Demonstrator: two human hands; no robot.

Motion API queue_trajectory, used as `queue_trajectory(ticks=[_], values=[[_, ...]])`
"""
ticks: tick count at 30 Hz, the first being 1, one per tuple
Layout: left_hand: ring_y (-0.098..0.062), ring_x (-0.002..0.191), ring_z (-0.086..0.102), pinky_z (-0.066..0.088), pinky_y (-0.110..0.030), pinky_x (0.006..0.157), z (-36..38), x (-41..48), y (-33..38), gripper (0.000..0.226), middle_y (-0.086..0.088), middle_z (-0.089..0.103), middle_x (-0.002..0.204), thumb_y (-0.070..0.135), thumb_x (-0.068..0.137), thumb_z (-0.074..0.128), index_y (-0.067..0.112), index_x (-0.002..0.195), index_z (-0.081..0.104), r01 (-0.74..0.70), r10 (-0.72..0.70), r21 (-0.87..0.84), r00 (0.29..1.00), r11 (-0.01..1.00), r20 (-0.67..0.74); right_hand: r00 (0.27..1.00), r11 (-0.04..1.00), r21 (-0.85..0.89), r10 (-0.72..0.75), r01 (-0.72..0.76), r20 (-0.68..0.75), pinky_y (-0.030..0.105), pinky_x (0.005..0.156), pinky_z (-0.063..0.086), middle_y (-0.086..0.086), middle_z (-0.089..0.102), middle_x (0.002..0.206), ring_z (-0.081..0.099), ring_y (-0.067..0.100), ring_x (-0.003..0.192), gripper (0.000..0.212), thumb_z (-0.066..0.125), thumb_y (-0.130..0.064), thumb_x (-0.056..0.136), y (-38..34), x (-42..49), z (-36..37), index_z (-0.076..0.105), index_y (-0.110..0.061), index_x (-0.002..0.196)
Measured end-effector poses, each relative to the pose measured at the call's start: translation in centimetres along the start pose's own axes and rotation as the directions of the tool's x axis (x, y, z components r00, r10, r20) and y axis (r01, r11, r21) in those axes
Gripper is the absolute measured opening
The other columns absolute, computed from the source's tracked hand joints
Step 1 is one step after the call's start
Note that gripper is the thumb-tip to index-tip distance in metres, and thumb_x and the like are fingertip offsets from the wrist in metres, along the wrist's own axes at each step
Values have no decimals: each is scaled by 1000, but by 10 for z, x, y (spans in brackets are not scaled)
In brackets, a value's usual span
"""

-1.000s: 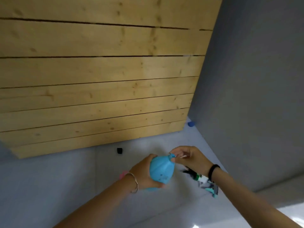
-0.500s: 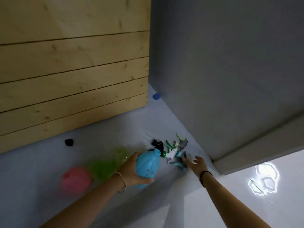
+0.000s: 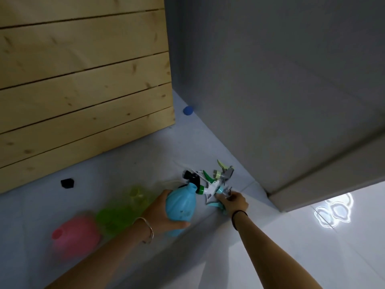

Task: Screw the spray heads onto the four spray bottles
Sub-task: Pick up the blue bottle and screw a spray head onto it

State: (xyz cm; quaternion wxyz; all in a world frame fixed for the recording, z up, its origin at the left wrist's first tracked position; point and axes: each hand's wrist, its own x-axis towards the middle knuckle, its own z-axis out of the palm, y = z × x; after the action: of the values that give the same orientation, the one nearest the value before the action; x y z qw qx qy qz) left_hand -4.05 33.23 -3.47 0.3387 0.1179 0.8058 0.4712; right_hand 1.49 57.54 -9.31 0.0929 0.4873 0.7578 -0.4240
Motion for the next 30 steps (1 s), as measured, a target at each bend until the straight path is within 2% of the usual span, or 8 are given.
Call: queue_trajectory(ticks=[3,5,8,13,17,22,27,30], values=[[-3,95,60,53,-15,67,2,1,2,86,11,56,108,33,48,91,34,115,38,15,-15,15,1000,1000,-5,1000,998,-68,-8,9,20,38,92,49,10,68,103,59,29,102,57,73,-58,68,5,-2,3,69,-13,104],[-2,92,57,48,-11,61,2,0,6,89,15,52,107,38,47,90,34,115,33,28,-28,34,1000,999,-1,999,999,28,-23,21,44,40,89,52,11,69,96,62,29,95,50,76,-50,69,7,-5,1,70,-9,95],[-4,93,57,48,-14,64,0,-5,15,87,13,51,107,36,49,90,32,114,31,19,-19,57,1000,998,3,991,970,235,-88,63,96,31,72,50,16,68,87,60,25,78,37,78,-32,74,11,-21,-10,67,0,89],[-4,92,59,50,-14,64,-18,-30,41,81,11,55,105,28,50,91,30,111,37,-43,44,58,999,997,-21,981,894,440,-155,88,118,18,58,47,14,64,73,54,17,63,30,74,-22,80,8,-65,-40,70,7,85],[1,89,58,48,-9,61,-40,-68,70,78,16,55,102,27,54,90,30,112,39,-68,72,67,996,995,-61,986,743,669,-123,18,109,29,74,54,10,67,81,62,19,76,12,69,-19,83,-24,-109,-73,69,-8,82],[-8,97,58,51,-22,73,-78,-139,108,77,11,56,108,31,53,90,28,113,41,-126,140,131,984,983,-109,975,525,851,-194,14,104,27,78,53,4,62,81,59,15,76,12,68,-20,83,-78,-186,-125,63,-9,86],[-4,93,60,51,-18,67,-105,-213,124,80,12,58,106,39,45,90,37,108,41,-143,155,73,965,987,-210,933,501,860,-347,101,92,32,87,51,6,67,98,64,15,89,21,70,-21,82,-126,-261,-164,64,-10,98],[-2,92,58,48,-14,65,-113,-251,127,88,13,56,107,40,41,90,36,112,39,-163,167,38,939,986,-300,909,474,865,-413,164,54,25,70,54,10,67,103,66,12,81,38,70,-18,83,-155,-305,-180,62,-3,116]])
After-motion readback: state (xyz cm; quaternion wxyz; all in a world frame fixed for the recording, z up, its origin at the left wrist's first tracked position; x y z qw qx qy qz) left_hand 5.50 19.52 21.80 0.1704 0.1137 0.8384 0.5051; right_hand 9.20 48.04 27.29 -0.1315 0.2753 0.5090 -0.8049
